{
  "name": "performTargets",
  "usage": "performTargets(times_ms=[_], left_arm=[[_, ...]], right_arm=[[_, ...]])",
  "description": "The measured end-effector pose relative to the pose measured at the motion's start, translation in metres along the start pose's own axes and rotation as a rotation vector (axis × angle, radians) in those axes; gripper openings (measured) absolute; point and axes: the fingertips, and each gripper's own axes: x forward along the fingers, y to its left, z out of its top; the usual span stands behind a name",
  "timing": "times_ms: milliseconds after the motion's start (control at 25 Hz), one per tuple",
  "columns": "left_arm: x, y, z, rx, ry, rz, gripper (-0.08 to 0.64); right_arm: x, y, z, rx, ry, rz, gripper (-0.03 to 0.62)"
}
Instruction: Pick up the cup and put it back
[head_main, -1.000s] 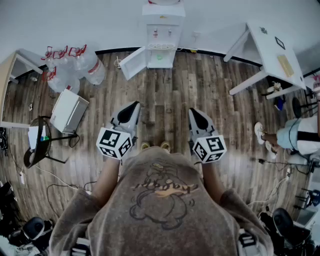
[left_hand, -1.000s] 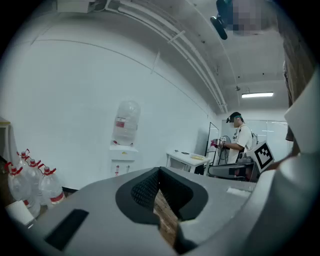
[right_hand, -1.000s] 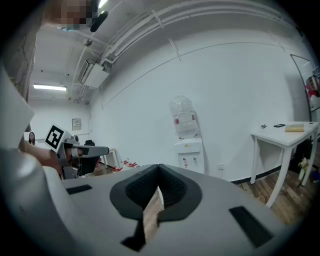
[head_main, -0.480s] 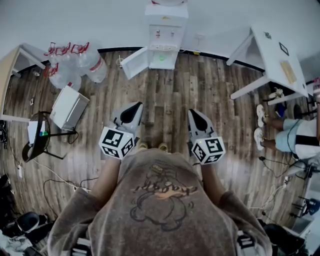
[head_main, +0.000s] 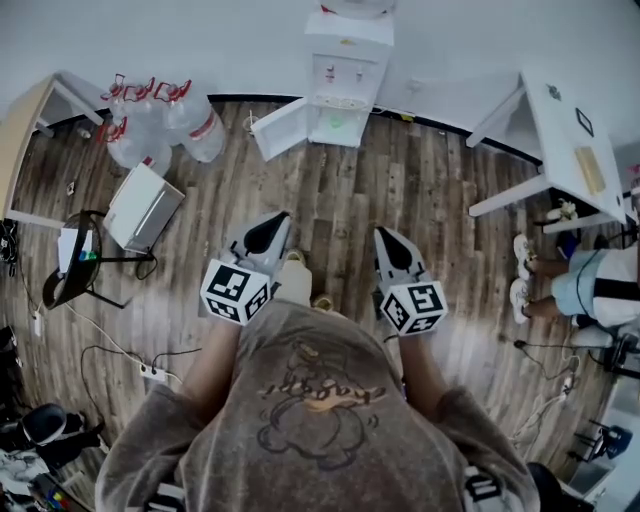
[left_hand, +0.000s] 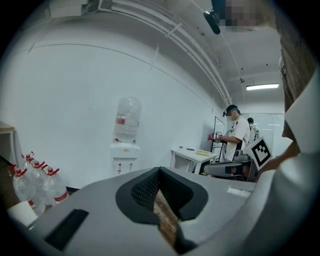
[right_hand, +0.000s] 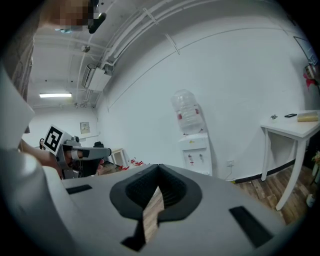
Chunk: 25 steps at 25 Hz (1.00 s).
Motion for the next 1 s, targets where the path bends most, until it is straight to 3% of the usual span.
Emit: performTargets(times_ms=[480,1000], left_arm=[[0.083,0.067,0.033,-0.015,0.002,-0.059,0.003],[0.164,0.154,0.052,-0.006,0.011,-0.148,0.003]], right_arm=[[0.093,-0.034,0.028,0.006,0.043,-0.024,0.002],[0.201,-0.064,0.061,-0.011,0.018,-0.096,0.002]])
